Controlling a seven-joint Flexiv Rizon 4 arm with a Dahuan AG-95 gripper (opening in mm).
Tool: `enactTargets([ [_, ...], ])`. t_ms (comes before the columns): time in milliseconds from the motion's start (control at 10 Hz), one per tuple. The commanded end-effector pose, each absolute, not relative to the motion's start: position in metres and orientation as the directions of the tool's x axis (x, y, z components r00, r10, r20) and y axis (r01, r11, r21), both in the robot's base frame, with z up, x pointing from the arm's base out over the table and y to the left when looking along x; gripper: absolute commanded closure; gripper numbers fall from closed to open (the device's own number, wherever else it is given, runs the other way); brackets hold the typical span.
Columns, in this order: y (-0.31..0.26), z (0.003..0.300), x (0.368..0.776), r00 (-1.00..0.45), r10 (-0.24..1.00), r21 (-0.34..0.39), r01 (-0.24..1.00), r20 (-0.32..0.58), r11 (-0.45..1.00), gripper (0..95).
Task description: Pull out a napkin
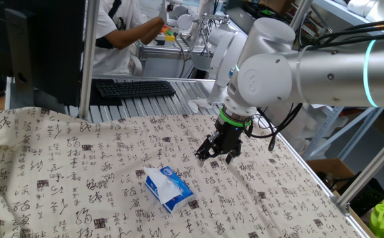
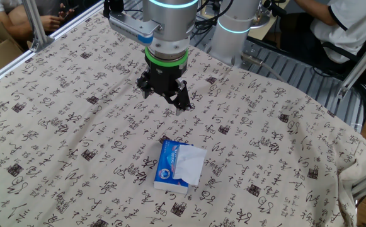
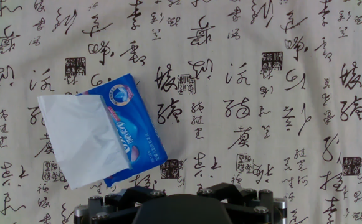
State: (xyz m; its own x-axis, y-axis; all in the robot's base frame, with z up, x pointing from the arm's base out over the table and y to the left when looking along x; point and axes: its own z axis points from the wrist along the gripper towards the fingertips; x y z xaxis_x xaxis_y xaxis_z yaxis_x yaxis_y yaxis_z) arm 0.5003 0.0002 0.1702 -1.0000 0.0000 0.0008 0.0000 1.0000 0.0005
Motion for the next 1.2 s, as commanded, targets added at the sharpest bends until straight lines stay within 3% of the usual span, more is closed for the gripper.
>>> enactTargets([
  [100,0.0000,0.1700,0.5000,-1.000,0.000,0.000,0.000,0.000,1.000,0.0],
  [200,0.0000,0.1700,0.5000,-0.996,0.092,0.064,0.091,-0.012,0.994,95.0],
  [300,-0.0002,0.1701,0.5000,-0.995,0.102,0.089,0.101,-0.007,0.991,95.0],
  [1200,0.0000,0.1699,0.5001,-0.996,0.089,0.057,0.089,-0.009,0.994,95.0],
])
